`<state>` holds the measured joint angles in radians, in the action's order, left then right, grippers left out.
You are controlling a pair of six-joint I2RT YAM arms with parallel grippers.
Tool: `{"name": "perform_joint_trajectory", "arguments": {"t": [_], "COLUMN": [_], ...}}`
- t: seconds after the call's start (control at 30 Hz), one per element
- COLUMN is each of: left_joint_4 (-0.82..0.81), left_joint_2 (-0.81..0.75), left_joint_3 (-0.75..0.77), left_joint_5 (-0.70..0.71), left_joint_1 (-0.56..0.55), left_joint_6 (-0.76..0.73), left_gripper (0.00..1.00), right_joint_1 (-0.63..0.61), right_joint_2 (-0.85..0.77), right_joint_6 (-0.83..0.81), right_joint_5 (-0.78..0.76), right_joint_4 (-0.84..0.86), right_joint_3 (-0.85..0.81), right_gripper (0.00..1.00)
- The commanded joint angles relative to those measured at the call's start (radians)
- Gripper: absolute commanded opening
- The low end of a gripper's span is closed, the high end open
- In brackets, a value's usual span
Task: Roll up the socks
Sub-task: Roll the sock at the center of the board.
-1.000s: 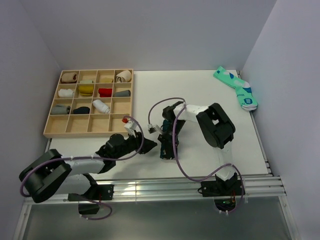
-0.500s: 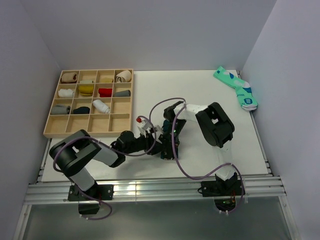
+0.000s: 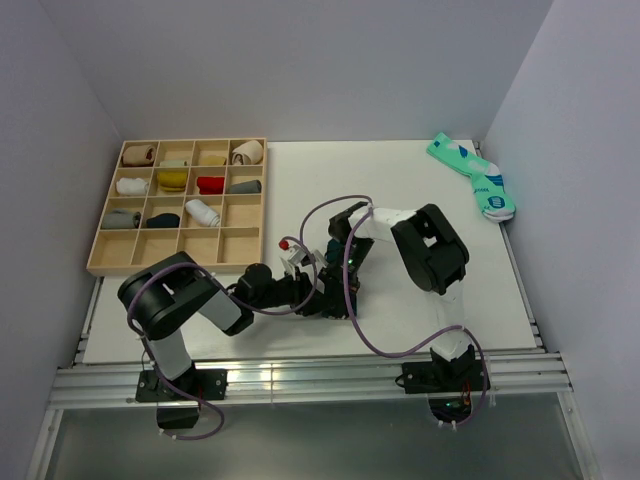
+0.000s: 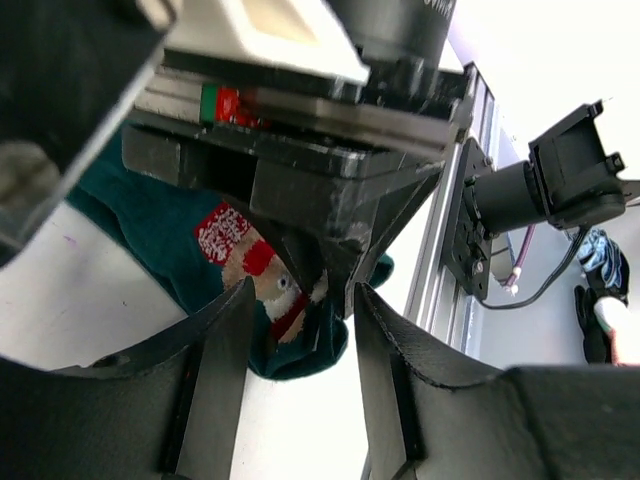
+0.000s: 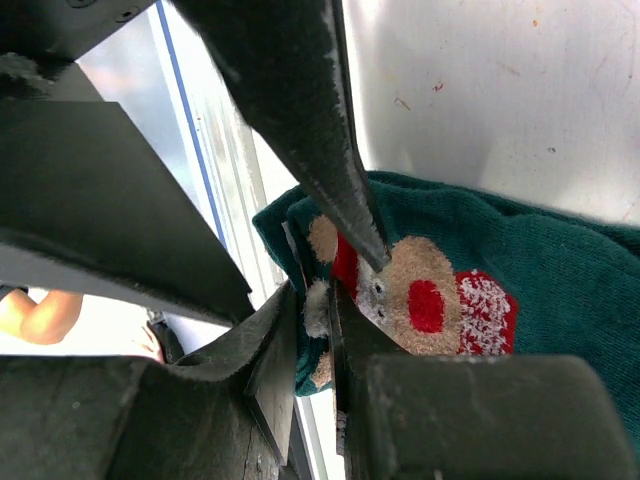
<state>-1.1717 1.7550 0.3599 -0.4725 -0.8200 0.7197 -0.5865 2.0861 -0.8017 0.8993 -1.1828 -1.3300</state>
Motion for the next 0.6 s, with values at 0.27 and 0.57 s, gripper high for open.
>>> {"name": "perform_joint_trajectory", "arguments": {"t": [0.27,0.57], "left_joint_4": [-0.12,-0.085], "left_joint_2": [0.07,0.083], "left_joint_3": [-0.007,0.007], "left_joint_5": [-0.066,-0.075], "left_joint_1": [-0.007,-0.007], "left_joint_6": [0.007,-0.003], "left_gripper": [0.5,0.48], "right_joint_1": [0.014,0.02], "right_joint_2": [0.023,0.028], "right_joint_6": [-0.01,-0.005], "right_joint_5": [0.018,0.02], "right_joint_4": [-0.031,-0.02], "right_joint_3": [-0.035,-0.034], "right_gripper": [0.22,0.22]}}
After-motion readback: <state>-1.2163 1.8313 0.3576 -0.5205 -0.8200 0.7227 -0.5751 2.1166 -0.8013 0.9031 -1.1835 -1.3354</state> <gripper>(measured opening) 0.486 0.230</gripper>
